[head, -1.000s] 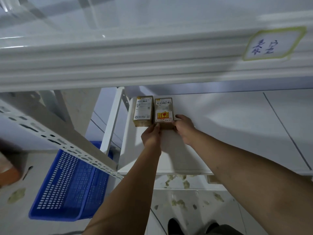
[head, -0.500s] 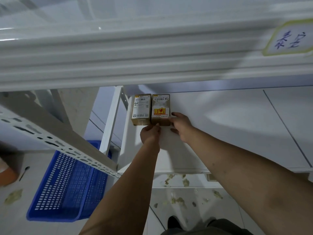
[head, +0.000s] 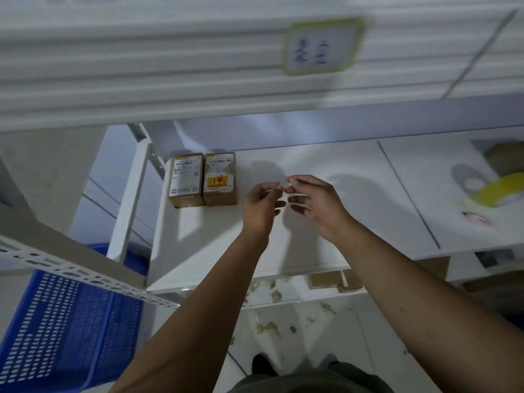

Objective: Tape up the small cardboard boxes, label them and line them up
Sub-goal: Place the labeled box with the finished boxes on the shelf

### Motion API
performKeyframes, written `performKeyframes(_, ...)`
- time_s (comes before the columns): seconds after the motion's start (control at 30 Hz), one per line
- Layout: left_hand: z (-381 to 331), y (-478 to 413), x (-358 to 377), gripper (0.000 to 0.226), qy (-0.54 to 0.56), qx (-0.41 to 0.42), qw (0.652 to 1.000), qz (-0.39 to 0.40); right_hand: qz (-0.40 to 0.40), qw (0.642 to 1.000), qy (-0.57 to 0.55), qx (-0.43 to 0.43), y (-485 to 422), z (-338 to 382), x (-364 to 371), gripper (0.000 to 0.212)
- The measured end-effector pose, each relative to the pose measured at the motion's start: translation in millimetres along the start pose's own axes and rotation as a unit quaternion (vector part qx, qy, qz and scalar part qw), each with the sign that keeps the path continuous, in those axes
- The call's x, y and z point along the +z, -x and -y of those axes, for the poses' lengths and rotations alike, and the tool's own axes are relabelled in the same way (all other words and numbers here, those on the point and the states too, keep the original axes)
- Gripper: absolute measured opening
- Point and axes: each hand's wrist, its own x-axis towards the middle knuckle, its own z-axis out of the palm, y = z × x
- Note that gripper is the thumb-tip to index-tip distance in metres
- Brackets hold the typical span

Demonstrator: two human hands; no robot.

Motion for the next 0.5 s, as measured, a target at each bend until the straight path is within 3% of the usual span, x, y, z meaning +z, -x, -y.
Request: performKeyframes(0.5, 15.2, 93.0, 185.3, 0.014, -0.124, 0.037, 0.982, 0.136, -0.106, 0.992, -0.026, -0.068, 115.6, 35.0, -204.7, 0.022)
